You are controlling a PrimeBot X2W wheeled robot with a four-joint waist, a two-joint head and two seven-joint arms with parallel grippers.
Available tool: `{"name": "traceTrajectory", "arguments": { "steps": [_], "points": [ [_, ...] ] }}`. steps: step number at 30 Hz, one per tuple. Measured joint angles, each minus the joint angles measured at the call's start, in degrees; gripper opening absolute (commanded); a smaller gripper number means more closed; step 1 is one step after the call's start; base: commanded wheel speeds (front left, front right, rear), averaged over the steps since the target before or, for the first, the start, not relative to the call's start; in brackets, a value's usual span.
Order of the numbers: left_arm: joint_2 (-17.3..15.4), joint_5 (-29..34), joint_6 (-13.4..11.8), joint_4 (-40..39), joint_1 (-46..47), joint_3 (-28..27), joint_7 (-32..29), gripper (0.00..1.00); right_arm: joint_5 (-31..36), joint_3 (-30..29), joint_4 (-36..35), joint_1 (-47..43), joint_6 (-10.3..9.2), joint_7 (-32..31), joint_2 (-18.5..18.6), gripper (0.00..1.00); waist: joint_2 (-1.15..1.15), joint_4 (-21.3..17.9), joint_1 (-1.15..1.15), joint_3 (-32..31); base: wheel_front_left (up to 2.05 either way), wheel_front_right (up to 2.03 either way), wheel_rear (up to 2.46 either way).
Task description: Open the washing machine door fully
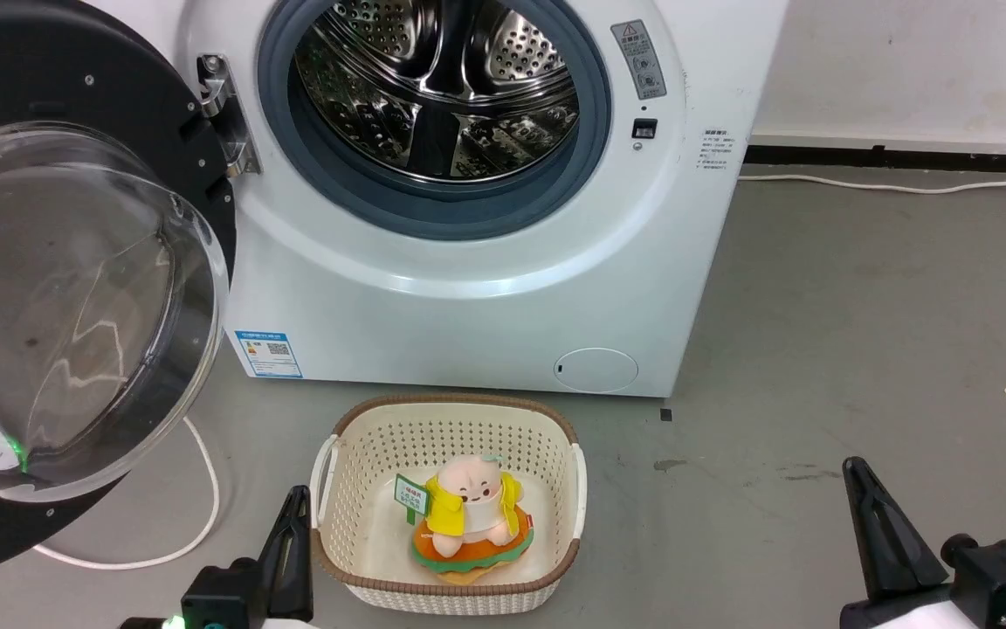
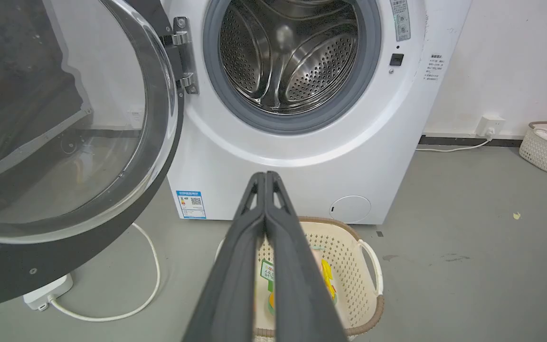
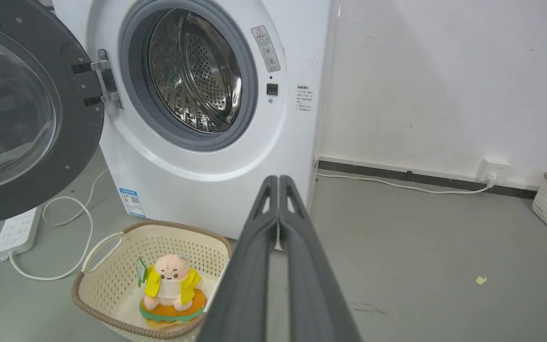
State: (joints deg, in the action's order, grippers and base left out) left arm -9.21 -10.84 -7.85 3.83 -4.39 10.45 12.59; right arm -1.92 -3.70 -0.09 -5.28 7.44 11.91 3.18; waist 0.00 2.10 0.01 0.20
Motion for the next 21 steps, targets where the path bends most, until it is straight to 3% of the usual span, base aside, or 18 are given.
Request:
{"name": "traceTrajectory", "arguments": {
  "steps": [21],
  "points": [
    [1.29,2.13,1.56,-0.73,0.83,-1.98,-2.50,0.00,0.42,0.67,0.00,0.97,0.00,-2.32,0.00,0.00,0.00,-0.41,0.00,-0.04,0.00,0.00,0.00]
  ]
}}
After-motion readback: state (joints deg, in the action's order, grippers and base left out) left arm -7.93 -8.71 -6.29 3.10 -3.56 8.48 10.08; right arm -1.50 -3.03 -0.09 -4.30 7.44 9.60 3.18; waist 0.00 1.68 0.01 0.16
